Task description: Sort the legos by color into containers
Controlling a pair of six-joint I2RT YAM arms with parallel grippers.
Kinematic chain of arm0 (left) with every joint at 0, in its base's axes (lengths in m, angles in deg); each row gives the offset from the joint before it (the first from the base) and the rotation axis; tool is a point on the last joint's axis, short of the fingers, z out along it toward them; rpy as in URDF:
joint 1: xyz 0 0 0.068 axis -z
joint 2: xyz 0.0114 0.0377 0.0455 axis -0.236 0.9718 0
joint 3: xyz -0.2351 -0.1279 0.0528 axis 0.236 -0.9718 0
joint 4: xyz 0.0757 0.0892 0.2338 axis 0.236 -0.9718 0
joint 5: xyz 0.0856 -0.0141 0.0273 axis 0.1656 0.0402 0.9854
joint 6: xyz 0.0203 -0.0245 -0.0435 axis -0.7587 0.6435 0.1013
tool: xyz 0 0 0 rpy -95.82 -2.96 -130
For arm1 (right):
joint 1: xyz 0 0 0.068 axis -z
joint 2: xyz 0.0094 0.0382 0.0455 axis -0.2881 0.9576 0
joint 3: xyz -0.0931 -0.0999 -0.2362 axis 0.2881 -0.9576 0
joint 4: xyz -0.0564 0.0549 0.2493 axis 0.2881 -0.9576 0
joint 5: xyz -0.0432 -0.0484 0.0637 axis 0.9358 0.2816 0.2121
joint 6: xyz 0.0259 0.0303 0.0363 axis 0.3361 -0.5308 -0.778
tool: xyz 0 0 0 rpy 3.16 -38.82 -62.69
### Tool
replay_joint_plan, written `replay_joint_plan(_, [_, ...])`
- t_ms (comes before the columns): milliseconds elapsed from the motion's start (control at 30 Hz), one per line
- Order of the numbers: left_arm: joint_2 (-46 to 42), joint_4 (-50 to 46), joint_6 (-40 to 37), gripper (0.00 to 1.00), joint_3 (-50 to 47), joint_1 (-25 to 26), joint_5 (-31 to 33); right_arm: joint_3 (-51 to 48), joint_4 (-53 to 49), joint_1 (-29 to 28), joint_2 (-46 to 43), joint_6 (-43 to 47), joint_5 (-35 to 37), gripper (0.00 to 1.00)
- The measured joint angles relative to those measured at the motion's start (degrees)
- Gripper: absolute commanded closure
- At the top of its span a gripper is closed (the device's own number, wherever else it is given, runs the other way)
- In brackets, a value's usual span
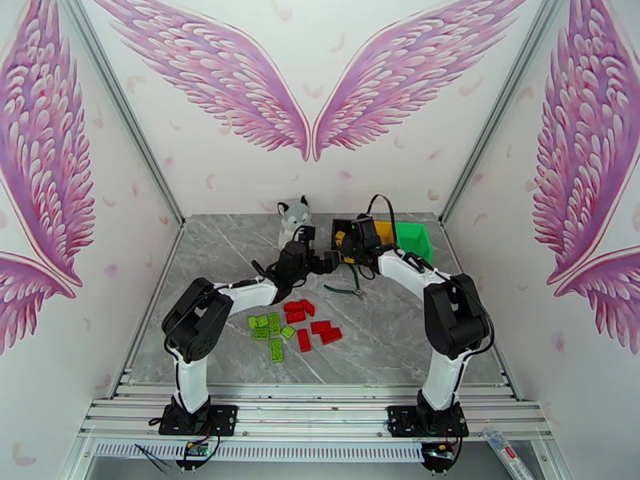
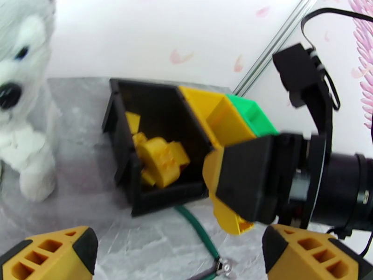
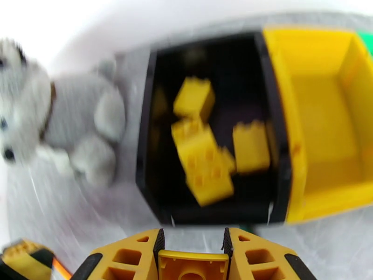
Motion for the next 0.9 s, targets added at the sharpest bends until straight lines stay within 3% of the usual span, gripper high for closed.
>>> replay_joint_plan(267, [-1.0,-0.2,-1.2,0.01,-1.6,-0.1,0.1,17.8,-3.2,2.7,11.4,0.1,0.7,0.62])
replay_joint_plan(467, [-6.5,-0.4,-1.6,0.01,-10.2,-0.1,2.3,28.5,-7.5,3.6,18.0,1.2,0.8,0.35])
replay_joint_plan(667, [-13.0,-0.3,-1.7,0.01,-18.1,-0.1,5.6,27.3,-8.3,3.6,17.6,2.2,0.2,0.3])
replay_joint_plan(900, [-20.1,-0.6,-1.7,0.01,-27.1,-0.2,11.6,14.2,-5.6,1.7,10.3,3.2,-1.9,0.26])
